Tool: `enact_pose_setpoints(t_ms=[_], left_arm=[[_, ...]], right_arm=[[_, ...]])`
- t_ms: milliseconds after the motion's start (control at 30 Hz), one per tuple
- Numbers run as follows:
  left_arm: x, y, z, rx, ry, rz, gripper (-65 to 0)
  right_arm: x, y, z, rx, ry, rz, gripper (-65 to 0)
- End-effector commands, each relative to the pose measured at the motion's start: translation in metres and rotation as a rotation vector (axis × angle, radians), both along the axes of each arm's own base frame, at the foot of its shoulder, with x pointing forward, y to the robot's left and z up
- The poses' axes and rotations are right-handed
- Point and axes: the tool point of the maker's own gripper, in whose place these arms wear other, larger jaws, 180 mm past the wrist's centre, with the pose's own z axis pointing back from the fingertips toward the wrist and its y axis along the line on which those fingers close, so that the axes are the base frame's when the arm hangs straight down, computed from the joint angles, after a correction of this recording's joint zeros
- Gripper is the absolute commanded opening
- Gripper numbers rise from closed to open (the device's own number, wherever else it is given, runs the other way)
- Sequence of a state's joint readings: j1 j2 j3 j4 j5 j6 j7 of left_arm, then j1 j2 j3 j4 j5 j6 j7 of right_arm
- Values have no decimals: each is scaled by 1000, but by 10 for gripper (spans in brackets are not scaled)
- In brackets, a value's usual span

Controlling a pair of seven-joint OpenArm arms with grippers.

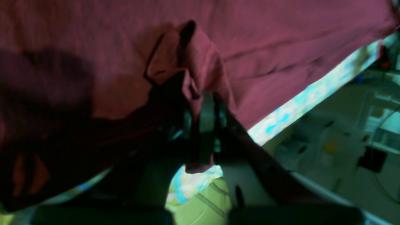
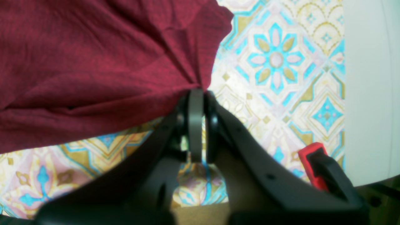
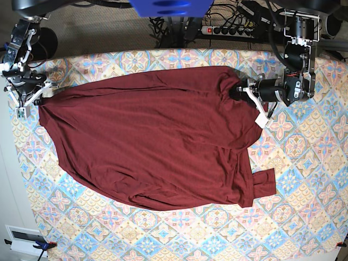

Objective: Layout the t-shirt on the table in an organized manner, then fold the t-shirt properly
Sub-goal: 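Regrasp the shirt edge with the left gripper and pull it taut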

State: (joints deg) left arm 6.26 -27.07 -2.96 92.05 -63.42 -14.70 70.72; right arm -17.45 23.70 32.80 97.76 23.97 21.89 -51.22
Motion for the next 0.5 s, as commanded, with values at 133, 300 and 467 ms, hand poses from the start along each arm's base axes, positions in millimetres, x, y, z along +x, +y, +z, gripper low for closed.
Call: enact_pose_setpoints(t_ms=[133, 300, 467], left_arm=[[6, -17, 56, -182, -96, -50, -650], [26, 10, 83, -237, -176, 57, -650], [48, 48, 100, -236, -254, 190, -650]], right_arm=[[7, -9, 14, -32, -36, 3, -650], [6, -10, 12, -29, -30, -1, -650], [2, -12, 6, -20, -13, -11, -650]])
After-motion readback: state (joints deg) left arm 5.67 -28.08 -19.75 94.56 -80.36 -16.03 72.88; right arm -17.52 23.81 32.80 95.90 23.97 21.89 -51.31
